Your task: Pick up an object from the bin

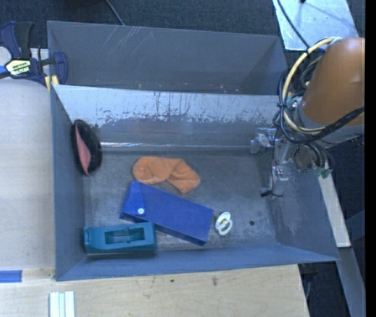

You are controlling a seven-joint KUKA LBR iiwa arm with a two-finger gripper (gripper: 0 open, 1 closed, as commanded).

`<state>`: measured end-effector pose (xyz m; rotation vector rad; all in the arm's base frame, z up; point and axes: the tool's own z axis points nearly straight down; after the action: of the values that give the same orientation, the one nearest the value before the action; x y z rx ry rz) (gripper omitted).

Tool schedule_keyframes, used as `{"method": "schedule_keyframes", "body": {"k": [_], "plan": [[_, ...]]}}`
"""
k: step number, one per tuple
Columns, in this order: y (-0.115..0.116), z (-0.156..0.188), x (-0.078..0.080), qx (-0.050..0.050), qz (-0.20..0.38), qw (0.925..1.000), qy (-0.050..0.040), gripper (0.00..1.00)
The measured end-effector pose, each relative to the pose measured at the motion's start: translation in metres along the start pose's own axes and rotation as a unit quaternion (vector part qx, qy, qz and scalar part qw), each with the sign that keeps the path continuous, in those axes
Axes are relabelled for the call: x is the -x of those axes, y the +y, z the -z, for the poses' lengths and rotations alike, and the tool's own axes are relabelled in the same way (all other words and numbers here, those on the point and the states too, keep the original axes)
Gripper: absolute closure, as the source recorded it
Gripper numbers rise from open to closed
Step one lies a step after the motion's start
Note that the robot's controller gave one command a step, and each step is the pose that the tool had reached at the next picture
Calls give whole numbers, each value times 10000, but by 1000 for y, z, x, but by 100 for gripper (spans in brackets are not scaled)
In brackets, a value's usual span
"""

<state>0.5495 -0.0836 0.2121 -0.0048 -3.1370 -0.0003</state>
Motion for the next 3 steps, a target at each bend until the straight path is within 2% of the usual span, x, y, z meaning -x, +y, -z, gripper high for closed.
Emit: {"method": "schedule_keyframes", "body": {"k": [1, 2, 3], "plan": [[0, 5, 2, -5, 10, 10000, -42, 0], [15, -42, 11, -8, -176, 9998, -81, 0], [46, -80, 44, 1, -230, 9997, -37, 0]]}}
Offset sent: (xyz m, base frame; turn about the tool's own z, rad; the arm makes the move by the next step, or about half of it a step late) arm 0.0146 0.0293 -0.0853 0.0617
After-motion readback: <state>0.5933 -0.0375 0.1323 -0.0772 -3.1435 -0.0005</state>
